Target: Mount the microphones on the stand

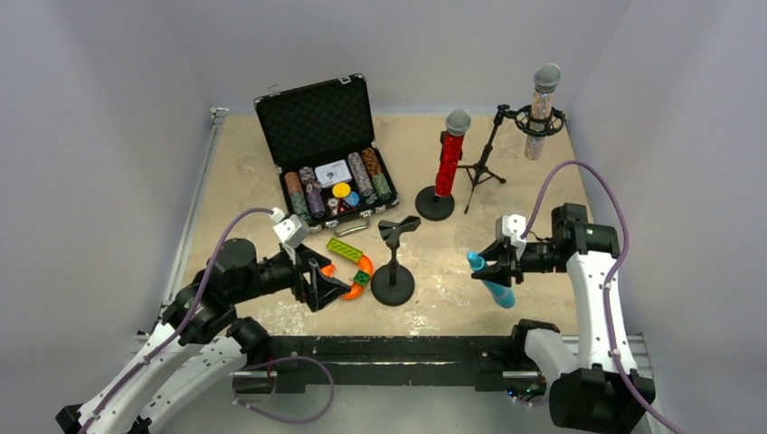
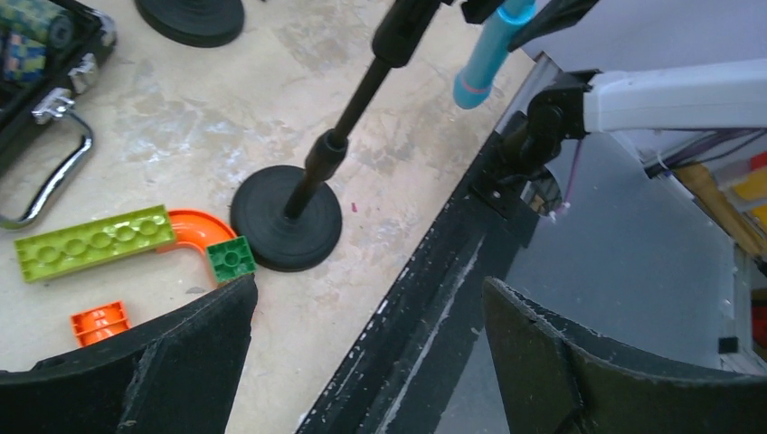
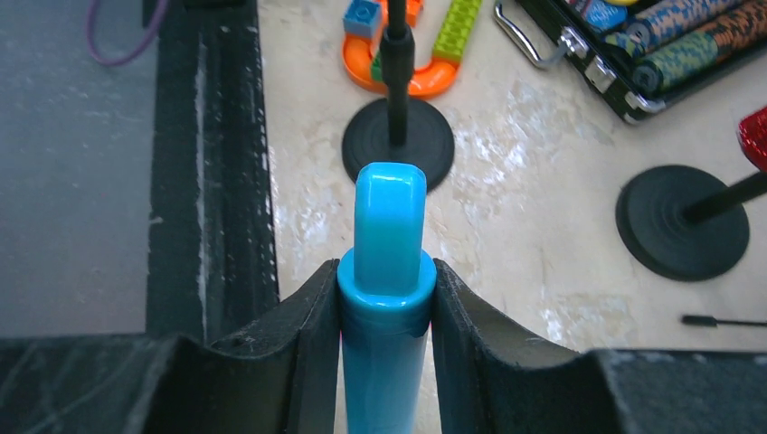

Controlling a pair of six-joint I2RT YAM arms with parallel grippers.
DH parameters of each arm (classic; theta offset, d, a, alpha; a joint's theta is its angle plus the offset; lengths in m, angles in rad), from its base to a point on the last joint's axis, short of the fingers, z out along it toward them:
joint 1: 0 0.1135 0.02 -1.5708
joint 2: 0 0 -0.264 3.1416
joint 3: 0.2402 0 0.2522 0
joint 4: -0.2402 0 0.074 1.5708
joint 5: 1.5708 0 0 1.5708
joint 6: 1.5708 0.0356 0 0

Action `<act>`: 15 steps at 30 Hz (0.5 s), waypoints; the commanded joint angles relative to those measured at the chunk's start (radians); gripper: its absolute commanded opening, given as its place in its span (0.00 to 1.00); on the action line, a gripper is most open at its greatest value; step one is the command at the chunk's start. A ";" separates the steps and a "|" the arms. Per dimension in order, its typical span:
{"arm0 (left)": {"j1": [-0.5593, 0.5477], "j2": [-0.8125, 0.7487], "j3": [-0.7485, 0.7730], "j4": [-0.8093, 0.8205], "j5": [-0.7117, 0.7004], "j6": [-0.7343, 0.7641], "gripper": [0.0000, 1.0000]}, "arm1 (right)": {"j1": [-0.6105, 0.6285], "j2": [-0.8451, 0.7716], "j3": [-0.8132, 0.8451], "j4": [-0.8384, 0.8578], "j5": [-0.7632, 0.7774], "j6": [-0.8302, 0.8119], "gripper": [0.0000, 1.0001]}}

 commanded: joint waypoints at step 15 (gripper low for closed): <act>-0.035 0.063 0.150 0.117 0.132 -0.014 0.98 | 0.067 -0.033 0.232 -0.017 -0.323 0.362 0.00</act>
